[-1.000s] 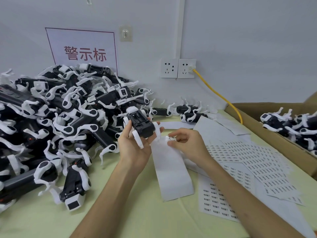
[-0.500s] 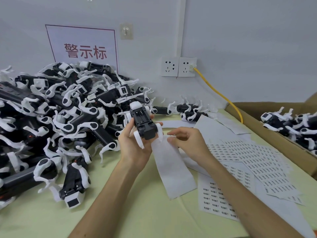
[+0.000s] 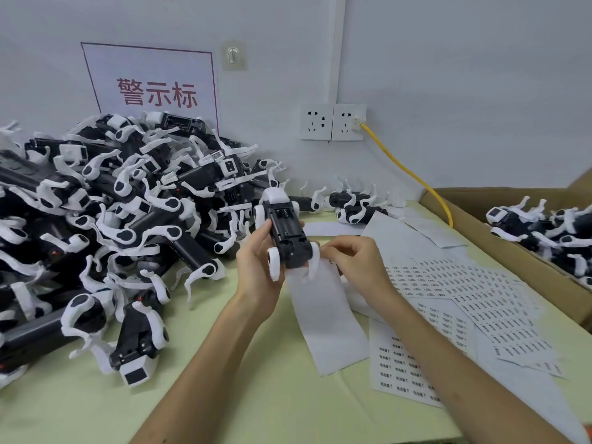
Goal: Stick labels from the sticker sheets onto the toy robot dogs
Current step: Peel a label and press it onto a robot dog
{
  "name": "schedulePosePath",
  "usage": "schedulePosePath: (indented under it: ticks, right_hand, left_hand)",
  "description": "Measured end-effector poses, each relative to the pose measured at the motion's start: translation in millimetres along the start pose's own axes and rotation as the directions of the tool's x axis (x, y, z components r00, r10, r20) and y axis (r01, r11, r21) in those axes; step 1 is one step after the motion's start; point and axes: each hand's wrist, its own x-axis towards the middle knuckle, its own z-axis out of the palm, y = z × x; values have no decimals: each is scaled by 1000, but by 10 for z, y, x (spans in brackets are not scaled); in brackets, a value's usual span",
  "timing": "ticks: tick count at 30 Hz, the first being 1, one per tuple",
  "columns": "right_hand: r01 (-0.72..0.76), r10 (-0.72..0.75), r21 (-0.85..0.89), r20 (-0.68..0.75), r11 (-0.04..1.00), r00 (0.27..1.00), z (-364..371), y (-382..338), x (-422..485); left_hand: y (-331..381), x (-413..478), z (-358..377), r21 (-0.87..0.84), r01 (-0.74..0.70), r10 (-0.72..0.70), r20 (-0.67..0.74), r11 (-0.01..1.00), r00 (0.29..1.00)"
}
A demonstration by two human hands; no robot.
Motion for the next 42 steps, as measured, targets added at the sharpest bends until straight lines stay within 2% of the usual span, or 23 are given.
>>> schedulePosePath:
  ticks: [5,9,12,23,27,31,37,42]
  right_hand:
    - [-25,25,-14,-8,1000,1000,-64,17,51]
    - [6,-8,31,85,1000,996,-104,-19,58]
    - [15,-9,-35,145,999,989,-111,-13,52]
    - [-100,105,-73,77,992,991,-110,67,100]
    - [-90,93,60,-58,994,994,-168,56,117]
    - [-83,94,213,-40,974,995,-200,4,105]
    - [-88,94,236,-15,968,995,-159,-7,76]
    - [-123,129,215,-14,969,992,-162,-5,82]
  left_hand:
    - [-1,-32,42,72,19,-20,14,997,1000]
    - [-4,-21,21,55,-14,14,14,998,1000]
    - [17,-18,7,50,-34,35,-6,998,999]
    - [-4,-28,31,77,5,-6,7,997,1000]
    - [-19,-17,35,124,16,-18,15,992,1000]
    - [-31,-23,46,186,30,-27,-19,982,999]
    - [-24,-17,27,304,-34,49,-43,952,998]
    - [-30,-5,24,420,-59,120,-119,905,986]
